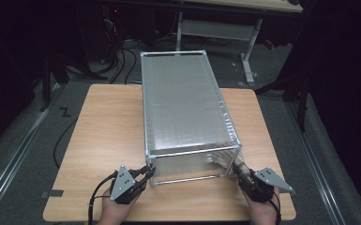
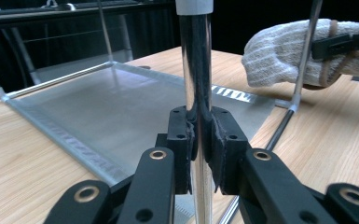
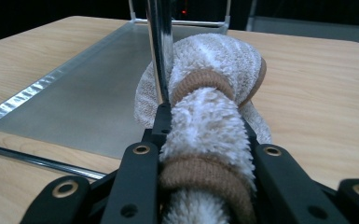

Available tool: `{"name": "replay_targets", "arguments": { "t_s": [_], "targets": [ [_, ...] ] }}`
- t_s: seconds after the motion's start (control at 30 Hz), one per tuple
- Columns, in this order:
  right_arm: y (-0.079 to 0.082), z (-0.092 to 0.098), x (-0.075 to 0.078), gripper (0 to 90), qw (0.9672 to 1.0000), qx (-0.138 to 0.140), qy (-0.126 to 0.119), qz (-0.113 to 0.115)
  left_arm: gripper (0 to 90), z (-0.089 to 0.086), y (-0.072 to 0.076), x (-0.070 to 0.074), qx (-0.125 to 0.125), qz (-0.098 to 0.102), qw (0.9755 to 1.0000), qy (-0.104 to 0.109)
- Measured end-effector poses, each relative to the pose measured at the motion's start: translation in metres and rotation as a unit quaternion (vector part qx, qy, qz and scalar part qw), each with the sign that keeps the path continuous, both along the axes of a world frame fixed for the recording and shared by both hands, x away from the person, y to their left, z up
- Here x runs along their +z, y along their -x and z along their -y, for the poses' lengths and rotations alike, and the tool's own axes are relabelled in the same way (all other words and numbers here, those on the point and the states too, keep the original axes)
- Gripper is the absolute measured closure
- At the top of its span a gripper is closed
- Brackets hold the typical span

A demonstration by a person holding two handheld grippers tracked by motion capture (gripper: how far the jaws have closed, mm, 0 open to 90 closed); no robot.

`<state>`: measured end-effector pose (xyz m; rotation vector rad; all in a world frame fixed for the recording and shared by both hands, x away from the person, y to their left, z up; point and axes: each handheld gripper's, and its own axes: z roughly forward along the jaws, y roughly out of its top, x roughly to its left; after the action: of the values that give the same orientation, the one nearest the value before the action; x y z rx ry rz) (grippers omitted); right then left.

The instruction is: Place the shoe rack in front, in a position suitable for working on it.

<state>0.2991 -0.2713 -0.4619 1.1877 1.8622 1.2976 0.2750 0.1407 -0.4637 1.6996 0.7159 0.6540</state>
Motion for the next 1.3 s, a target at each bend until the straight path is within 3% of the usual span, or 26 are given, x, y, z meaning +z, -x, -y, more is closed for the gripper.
{"name": "replay_targets", "arguments": {
  "t_s": [0.23,0.3,0.53,0.67,0.93,0.97,1.0,1.03,1.13,1.17,1.3],
  "targets": [
    [0.020,0.011,-0.001,70.6,0.9995,-0.031,0.010,0.001,79.4,0.008,-0.016,0.000,0.001,-0.008,0.9999,0.012],
    [0.023,0.012,-0.004,70.5,0.9987,-0.043,0.021,-0.015,79.5,0.008,-0.020,0.000,0.006,-0.010,0.9998,0.014],
    [0.021,0.016,-0.014,70.5,0.9972,-0.047,0.024,-0.053,79.7,0.002,-0.028,-0.001,0.028,-0.014,0.9992,0.024],
    [0.021,0.012,-0.012,70.5,0.9976,-0.039,0.023,-0.053,79.7,-0.002,-0.029,-0.002,0.041,-0.012,0.9987,0.027],
    [0.027,-0.004,0.009,70.0,0.9999,-0.011,-0.007,-0.006,79.7,-0.012,-0.030,-0.002,0.058,-0.011,0.9979,0.028],
    [0.030,-0.006,0.017,69.9,0.9998,-0.007,-0.014,0.012,79.7,-0.014,-0.030,-0.002,0.062,-0.012,0.9976,0.028],
    [0.030,-0.006,0.017,69.9,0.9998,-0.007,-0.014,0.012,79.7,-0.014,-0.030,-0.002,0.062,-0.012,0.9976,0.028],
    [0.034,-0.007,0.026,69.7,0.9991,-0.007,-0.025,0.032,79.8,-0.017,-0.031,-0.002,0.065,-0.012,0.9974,0.029],
    [0.037,-0.007,0.032,69.6,0.9983,-0.008,-0.036,0.044,79.9,-0.019,-0.031,-0.002,0.068,-0.012,0.9972,0.031],
    [0.039,-0.007,0.038,69.6,0.9970,-0.009,-0.051,0.057,79.9,-0.020,-0.032,-0.002,0.070,-0.012,0.9970,0.030],
    [0.040,-0.009,0.038,69.6,0.9969,-0.005,-0.051,0.060,79.9,-0.022,-0.033,-0.002,0.074,-0.012,0.9967,0.032]
  ]
}}
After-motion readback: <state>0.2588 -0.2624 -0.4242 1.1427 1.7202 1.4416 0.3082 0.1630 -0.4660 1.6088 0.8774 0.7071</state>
